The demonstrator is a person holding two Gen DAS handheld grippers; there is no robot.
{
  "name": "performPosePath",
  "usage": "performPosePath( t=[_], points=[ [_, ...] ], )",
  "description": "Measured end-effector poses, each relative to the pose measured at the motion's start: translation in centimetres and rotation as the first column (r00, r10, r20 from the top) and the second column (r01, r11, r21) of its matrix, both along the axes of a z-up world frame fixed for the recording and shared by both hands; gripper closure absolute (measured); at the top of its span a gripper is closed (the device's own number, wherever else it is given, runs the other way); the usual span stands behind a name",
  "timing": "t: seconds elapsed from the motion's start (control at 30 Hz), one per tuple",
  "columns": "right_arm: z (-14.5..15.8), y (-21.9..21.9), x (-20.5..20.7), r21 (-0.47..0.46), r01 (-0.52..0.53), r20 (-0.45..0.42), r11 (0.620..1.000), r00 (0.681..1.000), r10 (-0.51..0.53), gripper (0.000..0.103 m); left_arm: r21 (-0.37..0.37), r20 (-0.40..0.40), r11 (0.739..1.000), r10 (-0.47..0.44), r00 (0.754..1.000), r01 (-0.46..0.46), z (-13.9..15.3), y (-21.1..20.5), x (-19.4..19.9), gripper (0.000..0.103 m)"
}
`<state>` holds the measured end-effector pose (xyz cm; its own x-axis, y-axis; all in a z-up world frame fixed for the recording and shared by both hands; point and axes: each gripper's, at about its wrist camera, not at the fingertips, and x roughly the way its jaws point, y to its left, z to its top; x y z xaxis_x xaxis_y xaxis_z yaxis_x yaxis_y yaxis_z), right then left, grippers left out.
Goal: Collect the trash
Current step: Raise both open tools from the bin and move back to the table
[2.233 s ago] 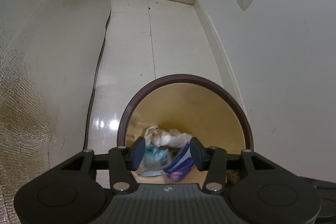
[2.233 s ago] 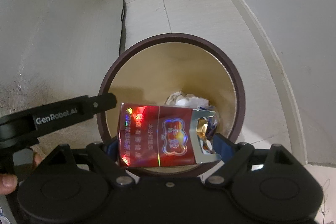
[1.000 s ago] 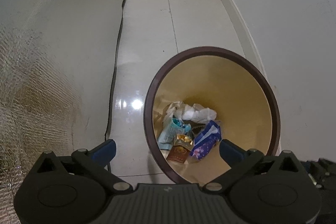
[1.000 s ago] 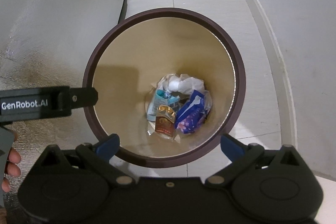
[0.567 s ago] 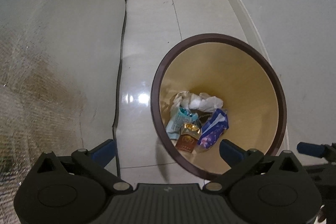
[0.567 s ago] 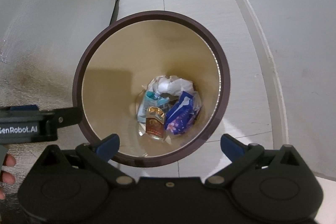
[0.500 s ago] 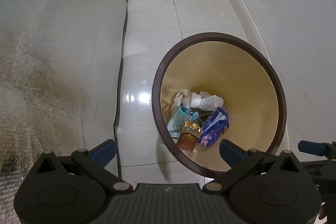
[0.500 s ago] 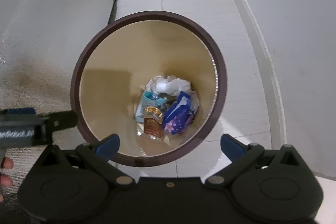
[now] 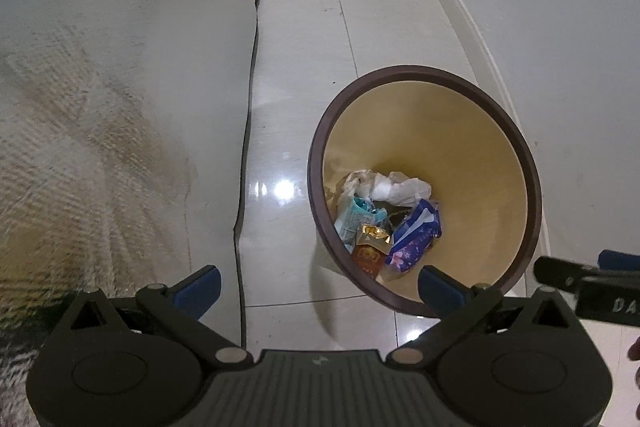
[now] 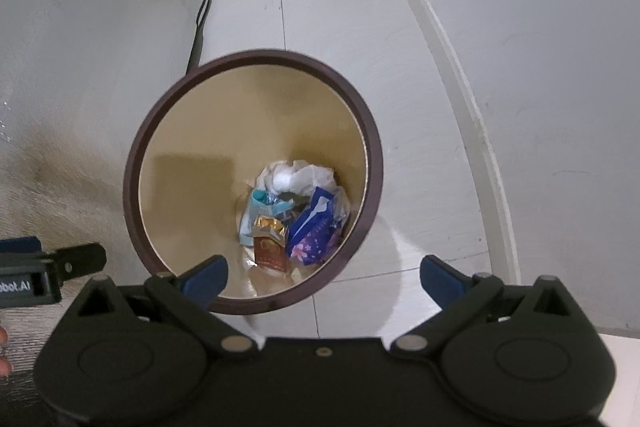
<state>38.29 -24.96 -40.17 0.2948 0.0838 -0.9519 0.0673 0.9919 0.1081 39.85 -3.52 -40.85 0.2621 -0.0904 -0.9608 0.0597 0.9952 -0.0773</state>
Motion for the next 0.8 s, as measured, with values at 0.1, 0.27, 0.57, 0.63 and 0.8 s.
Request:
performPosePath(
  t=[0.1, 0.27, 0.57, 0.63, 0.8],
  points=[
    [1.2, -0.3, -0.4, -0.003, -0.001, 0.017, 1.0, 1.0, 0.001, 0.0, 0.004, 0.008, 1.0, -0.003, 1.0, 0.003, 0.7, 0.0, -0.5, 0.0],
    [3.1, -0.8, -1.5, -0.007, 0.012, 0.04, 1.0, 0.999, -0.011, 0.0, 0.014, 0.031, 1.0, -0.015, 0.999, 0.015, 2.0, 0.0, -1.7, 0.0],
    [6.8, -1.5, -4.1, -0.031, 0.007, 0.085, 0.999, 0.996, -0.004, 0.0, -0.003, 0.089, 1.0, -0.02, 0.996, 0.021, 5.9, 0.1, -4.3, 0.0],
    [7.7, -1.7, -4.7, -0.035, 0.008, 0.099, 0.999, 0.995, -0.004, 0.0, -0.006, 0.108, 1.0, -0.021, 0.994, 0.022, 6.8, 0.1, -5.0, 0.0],
    [9.9, -2.3, -6.5, -0.032, 0.028, 0.142, 0.999, 0.99, -0.023, 0.0, -0.017, 0.156, 0.999, -0.024, 0.988, 0.027, 9.4, 0.2, -6.8, 0.0]
  ],
)
